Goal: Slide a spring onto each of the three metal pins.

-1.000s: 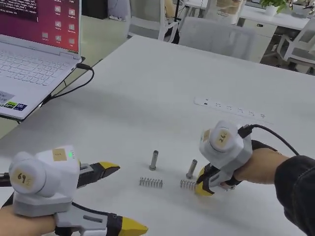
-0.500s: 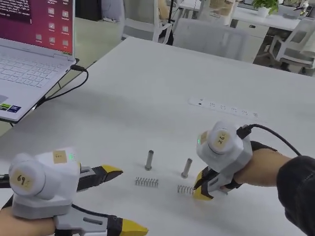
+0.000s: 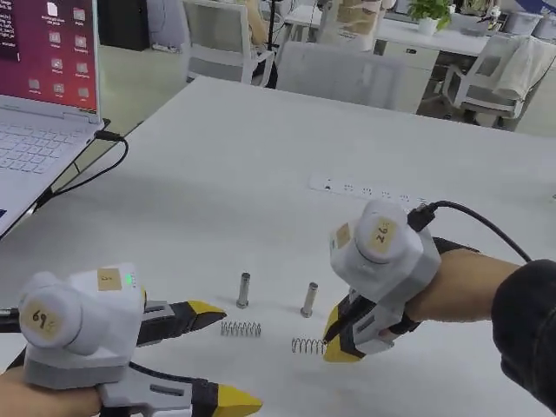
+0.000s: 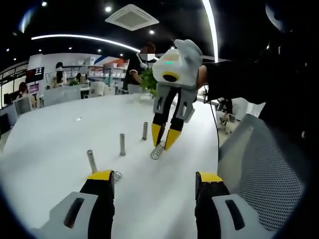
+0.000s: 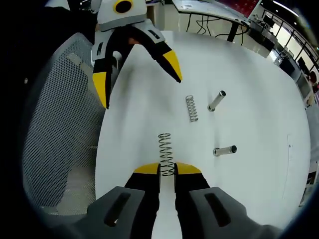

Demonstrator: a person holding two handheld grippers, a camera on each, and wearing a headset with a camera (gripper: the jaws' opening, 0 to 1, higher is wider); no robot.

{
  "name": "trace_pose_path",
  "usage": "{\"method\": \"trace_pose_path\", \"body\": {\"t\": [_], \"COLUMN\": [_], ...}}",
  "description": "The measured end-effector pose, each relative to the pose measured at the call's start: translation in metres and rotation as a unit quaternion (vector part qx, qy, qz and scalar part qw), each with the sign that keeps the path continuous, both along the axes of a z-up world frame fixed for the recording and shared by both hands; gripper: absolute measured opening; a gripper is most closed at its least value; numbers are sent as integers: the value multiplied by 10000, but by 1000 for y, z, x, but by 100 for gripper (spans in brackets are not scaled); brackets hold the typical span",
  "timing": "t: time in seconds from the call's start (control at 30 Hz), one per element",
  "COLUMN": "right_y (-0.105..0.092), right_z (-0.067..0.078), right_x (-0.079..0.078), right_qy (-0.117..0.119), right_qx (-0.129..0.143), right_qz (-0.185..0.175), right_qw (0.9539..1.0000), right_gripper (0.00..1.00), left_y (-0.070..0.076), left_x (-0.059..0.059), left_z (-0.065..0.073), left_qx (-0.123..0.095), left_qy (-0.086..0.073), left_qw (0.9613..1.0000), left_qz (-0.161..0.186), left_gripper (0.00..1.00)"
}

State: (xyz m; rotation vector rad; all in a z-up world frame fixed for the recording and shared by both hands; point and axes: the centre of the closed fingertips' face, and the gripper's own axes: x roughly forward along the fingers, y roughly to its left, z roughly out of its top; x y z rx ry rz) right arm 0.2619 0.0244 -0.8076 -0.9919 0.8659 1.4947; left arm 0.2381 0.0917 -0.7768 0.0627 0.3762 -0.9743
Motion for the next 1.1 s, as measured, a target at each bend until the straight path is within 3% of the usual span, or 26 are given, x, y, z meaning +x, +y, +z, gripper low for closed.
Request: {"method": "trace_pose_path", "body": {"t": [0.3, 0.63, 1.1], "right_y": [8, 27, 35], "right_z": [10, 17, 20], "right_x": [-18, -35, -40], "right_qy": [11, 20, -5], "right_qx": [28, 93, 126], "right_qz": [187, 449, 610], "right_qw": [9998, 9989, 9981], "right_gripper": [8, 8, 8], "left_y": [-16, -20, -23], "left_x": [-6, -10, -13], "left_z": [4, 7, 7], "left_qx": [-2, -33, -27], "left_qy": [-82, -193, -227], "left_qw": [9993, 9986, 9978], "left_qz": [-359, -492, -619], "left_gripper": [45, 31, 12]}}
